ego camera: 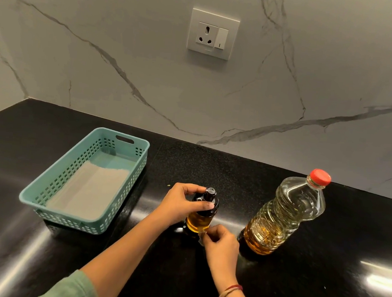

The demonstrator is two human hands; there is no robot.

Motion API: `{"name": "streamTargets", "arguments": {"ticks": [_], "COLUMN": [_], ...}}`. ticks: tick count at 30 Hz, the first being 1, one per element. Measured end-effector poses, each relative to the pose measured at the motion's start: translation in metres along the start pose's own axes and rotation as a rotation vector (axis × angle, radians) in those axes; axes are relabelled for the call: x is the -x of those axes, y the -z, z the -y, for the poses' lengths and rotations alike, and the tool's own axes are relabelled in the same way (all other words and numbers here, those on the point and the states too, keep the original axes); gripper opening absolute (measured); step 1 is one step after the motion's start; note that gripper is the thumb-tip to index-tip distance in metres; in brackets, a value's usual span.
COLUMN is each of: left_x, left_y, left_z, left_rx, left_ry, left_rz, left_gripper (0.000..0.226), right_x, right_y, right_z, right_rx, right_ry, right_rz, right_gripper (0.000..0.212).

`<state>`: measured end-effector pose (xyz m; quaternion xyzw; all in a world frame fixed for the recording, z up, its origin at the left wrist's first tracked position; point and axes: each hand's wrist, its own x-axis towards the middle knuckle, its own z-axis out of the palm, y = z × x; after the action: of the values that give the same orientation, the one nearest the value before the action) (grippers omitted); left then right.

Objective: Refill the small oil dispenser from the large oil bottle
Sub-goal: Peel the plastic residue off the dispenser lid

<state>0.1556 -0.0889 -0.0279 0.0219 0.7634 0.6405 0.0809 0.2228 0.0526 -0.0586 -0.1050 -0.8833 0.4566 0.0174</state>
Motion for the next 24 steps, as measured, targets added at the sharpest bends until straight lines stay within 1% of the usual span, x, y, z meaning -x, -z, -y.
{"name": "streamTargets", "arguments": {"ticks": [5,10,13,15,19,22,24], "left_x": [0.001,0.004,0.005,0.008,0.018,0.025,0.033], "left_y": [0.0,0.001,0.0,-0.003,-0.013,-0.013,-0.009], "left_z": [-0.003,-0.005,-0.003,-0.001,0.008,0.01,0.006], "left_rx": [0.002,0.007,0.002,0.005,-0.003,-0.003,-0.013], "left_ry": [-0.004,-0.002,-0.017,-0.052,-0.152,-0.219,-0.255], "left_rz": [-0.008,0.005,0.006,-0.025,-0.087,-0.131,-0.212], "left_gripper": [0.037,0.035,0.036,0.037,0.051,0.051,0.048], "right_x": [0.007,0.01,0.012,0.012,0.013,0.012,0.012], "right_y": [-0.02,-0.034,-0.031,-0.022,0.007,0.02,0.025], "right_z": [0.008,0.012,0.011,0.012,0.026,0.034,0.036], "right_rx": [-0.089,-0.204,-0.392,-0.543,-0.823,-0.913,-0.945], "right_ry": [-0.01,-0.074,-0.119,-0.13,-0.117,-0.098,-0.102], "right_rz": [-0.045,-0.088,-0.083,-0.07,-0.041,-0.011,-0.009], "right_gripper": [0.022,0.019,0.015,0.011,0.011,0.014,0.015]}}
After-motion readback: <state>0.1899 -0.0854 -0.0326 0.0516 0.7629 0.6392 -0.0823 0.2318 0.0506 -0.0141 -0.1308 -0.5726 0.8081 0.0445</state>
